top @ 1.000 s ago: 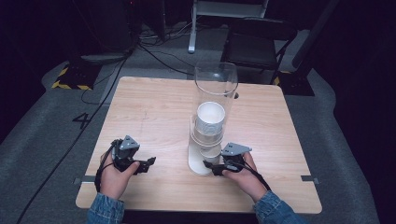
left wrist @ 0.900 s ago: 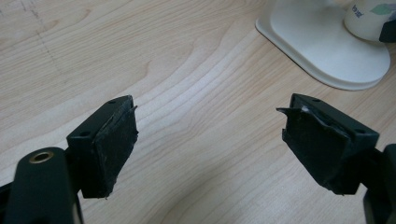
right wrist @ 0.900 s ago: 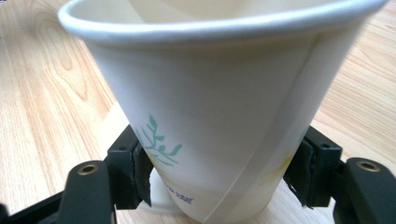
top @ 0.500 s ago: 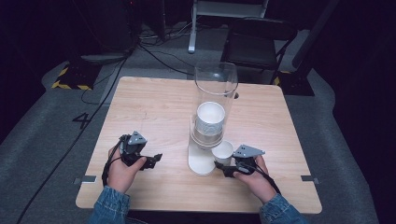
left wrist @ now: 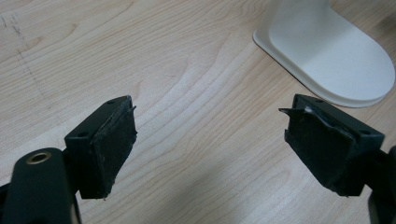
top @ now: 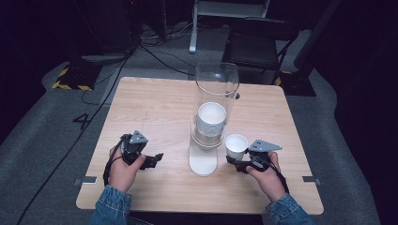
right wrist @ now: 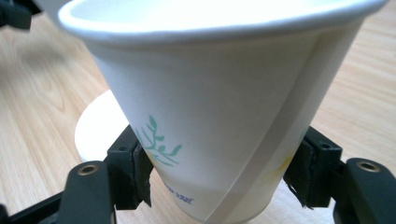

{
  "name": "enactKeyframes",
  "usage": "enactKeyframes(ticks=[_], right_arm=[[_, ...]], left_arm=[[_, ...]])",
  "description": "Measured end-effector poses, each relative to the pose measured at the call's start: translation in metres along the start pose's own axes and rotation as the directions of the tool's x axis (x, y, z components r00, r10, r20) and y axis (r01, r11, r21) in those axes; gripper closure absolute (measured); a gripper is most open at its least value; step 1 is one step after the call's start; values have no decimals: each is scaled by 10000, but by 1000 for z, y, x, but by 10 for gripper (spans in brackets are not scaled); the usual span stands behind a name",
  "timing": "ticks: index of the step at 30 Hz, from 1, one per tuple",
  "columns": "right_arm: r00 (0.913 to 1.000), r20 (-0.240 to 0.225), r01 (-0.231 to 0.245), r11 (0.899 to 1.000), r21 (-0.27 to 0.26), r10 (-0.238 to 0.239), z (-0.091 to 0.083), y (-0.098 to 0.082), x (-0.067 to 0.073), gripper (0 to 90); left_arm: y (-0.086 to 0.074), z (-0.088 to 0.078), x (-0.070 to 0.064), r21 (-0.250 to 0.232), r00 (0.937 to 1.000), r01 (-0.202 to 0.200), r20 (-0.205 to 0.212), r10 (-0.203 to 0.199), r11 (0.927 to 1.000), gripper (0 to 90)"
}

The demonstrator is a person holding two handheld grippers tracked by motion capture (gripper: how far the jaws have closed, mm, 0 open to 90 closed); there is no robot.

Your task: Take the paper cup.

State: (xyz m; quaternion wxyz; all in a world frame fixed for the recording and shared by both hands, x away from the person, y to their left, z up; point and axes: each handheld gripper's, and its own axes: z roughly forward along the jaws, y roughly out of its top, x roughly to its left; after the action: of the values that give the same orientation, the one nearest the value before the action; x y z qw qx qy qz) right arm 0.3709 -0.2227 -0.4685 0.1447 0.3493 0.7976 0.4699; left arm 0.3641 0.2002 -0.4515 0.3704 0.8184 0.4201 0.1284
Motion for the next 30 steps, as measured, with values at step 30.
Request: enactKeyframes(ticks=[30], right_arm=[[9485,2564,-1533,9778,-1427,1861,-29,5,-83,330]], left_arm=[[-10,-9,0,90,9999,43,-116,-42,9999,168]])
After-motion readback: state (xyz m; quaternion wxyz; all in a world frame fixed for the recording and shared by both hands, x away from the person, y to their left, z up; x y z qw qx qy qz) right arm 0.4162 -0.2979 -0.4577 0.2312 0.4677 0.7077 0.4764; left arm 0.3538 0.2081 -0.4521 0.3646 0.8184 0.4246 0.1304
